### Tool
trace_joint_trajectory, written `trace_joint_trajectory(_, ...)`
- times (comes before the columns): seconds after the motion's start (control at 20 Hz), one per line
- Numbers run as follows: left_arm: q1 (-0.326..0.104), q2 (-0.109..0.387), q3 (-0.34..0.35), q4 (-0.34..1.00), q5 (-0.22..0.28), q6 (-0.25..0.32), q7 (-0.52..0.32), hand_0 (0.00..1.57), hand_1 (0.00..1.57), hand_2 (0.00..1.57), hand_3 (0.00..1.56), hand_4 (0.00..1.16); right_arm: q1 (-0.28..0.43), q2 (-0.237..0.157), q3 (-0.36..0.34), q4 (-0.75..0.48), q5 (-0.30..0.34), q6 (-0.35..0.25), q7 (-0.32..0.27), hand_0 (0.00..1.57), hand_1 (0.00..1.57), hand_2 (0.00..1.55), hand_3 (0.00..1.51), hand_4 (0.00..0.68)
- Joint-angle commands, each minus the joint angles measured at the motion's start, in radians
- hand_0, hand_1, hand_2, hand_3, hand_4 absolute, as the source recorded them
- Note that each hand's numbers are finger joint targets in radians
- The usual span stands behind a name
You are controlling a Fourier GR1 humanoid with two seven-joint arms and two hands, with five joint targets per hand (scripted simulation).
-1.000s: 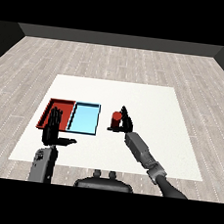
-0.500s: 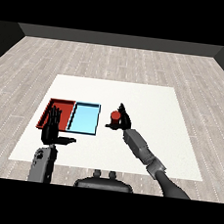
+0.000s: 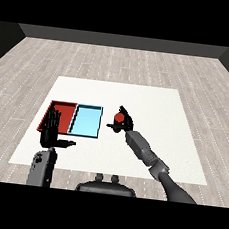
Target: Pick the red can and put it in the red box
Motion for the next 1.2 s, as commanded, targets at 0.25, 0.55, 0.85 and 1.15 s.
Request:
trace_joint_trajectory(0.25, 0.019, 0.000, 0.007, 0.001, 0.003, -0.002, -0.008, 0.00, 0.00, 0.00, 0.00, 0.00, -0.059, 0.000, 0.134, 0.054, 0.022, -0.291, 0.167, 1.43, 1.43, 1.45, 1.41, 0.528)
trace_joint_trajectory(0.55, 0.011, -0.012, -0.017, 0.013, -0.033, 0.016, -0.015, 0.00, 0.00, 0.00, 0.00, 0.00, -0.082, 0.000, 0.160, 0.108, 0.025, -0.267, 0.207, 1.50, 1.50, 1.48, 1.42, 0.519)
trace_joint_trajectory(0.85, 0.013, 0.004, -0.001, 0.015, -0.015, -0.007, -0.029, 0.00, 0.00, 0.00, 0.00, 0.00, -0.055, 0.000, 0.171, 0.051, 0.011, -0.276, 0.117, 1.48, 1.48, 1.45, 1.38, 0.534)
trace_joint_trajectory(1.15, 0.032, -0.064, -0.082, -0.039, -0.069, 0.043, -0.003, 0.00, 0.00, 0.00, 0.00, 0.00, -0.087, 0.000, 0.138, 0.040, 0.025, -0.273, 0.054, 1.52, 1.52, 1.45, 1.39, 0.589)
